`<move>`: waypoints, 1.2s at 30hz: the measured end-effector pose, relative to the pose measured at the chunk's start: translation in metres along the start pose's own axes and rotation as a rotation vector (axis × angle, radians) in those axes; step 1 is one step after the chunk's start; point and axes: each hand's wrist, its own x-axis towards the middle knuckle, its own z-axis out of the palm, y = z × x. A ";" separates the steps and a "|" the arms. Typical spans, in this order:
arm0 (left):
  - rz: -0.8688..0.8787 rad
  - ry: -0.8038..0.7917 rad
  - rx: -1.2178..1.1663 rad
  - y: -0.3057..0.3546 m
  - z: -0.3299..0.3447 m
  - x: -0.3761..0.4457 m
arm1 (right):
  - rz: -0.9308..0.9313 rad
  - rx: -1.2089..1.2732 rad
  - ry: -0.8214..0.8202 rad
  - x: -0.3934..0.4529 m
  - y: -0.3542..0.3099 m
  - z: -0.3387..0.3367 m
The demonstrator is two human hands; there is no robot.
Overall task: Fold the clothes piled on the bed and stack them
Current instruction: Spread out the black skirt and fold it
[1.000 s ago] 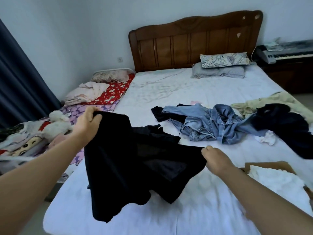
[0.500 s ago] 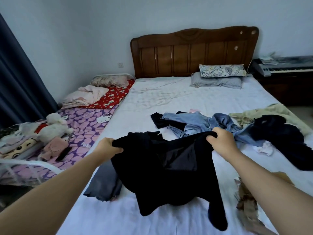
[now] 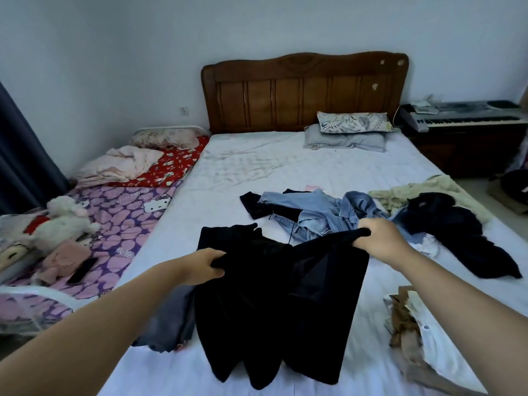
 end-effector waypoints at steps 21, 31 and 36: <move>-0.024 0.107 -0.073 -0.012 -0.006 0.016 | 0.334 0.068 -0.312 -0.004 0.013 -0.003; -0.139 -0.146 -0.684 -0.017 0.004 0.025 | 0.572 0.254 -0.512 -0.012 0.004 -0.014; -0.146 -0.240 -0.825 -0.008 0.013 0.038 | 0.691 0.201 -0.561 -0.011 0.005 -0.011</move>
